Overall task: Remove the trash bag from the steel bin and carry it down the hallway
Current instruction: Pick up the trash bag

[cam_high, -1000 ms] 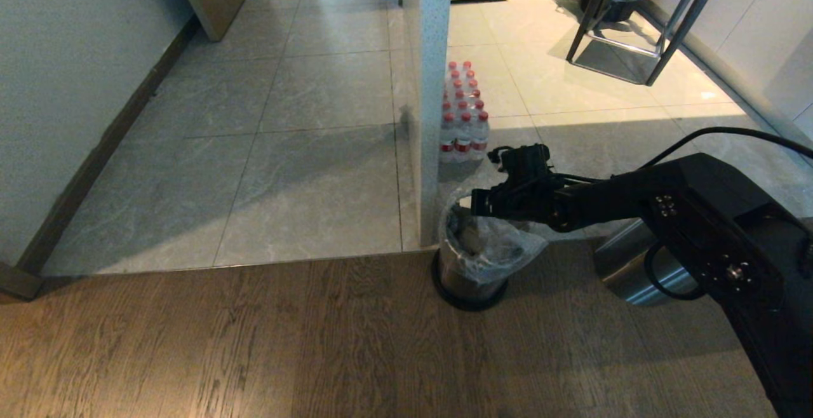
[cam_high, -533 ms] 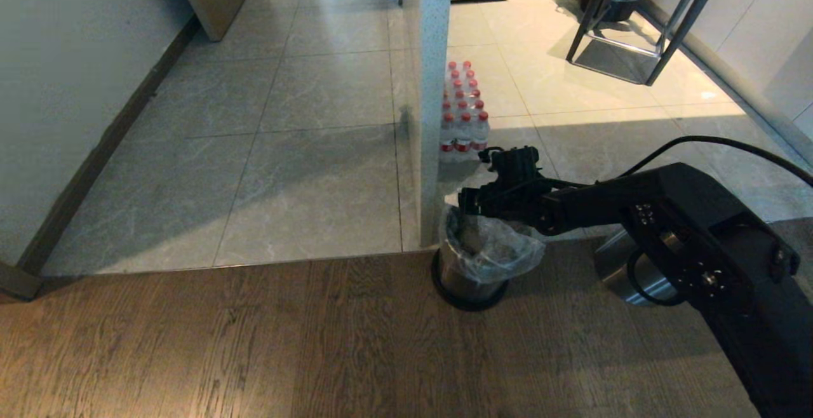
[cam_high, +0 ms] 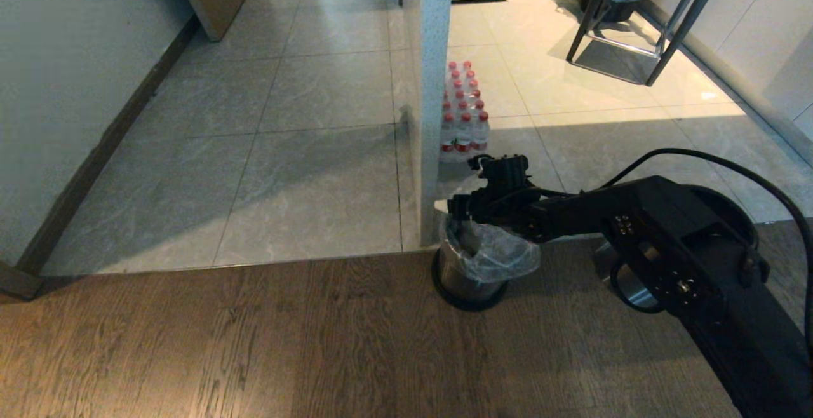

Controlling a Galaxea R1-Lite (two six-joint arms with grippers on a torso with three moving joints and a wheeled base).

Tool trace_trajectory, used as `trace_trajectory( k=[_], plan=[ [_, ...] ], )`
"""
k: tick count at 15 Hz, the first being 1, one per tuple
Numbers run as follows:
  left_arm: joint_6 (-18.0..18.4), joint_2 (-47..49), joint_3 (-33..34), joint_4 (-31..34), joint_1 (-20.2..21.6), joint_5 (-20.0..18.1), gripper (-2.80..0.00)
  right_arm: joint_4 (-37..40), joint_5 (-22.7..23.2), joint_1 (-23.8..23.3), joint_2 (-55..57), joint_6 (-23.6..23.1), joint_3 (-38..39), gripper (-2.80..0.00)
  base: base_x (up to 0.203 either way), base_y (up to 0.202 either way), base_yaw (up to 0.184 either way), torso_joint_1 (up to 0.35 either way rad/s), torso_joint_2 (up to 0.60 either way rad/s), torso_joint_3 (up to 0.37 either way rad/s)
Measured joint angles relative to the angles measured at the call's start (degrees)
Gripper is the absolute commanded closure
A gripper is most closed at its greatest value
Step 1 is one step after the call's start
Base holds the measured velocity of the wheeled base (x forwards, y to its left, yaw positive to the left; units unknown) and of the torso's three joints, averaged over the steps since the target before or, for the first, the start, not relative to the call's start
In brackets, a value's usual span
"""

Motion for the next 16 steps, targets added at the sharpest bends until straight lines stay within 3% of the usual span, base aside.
trace_trajectory(
  k=[11,12,16],
  plan=[
    [0.0,0.0,0.0,0.02,0.0,-0.02,0.0,0.23,-0.27,0.02,2.5,-0.07,0.01,-2.8,0.0,0.0,0.0,0.0,0.0,0.0],
    [0.0,0.0,0.0,0.02,0.0,-0.02,0.0,0.23,-0.27,0.02,2.64,-0.05,0.04,0.0,0.0,0.0,0.0,0.0,0.0,0.0],
    [0.0,0.0,0.0,0.03,0.0,0.0,0.0,-0.1,-0.32,0.02,3.01,0.0,0.01,0.0,0.0,0.0,0.0,0.0,0.0,0.0]
  ],
)
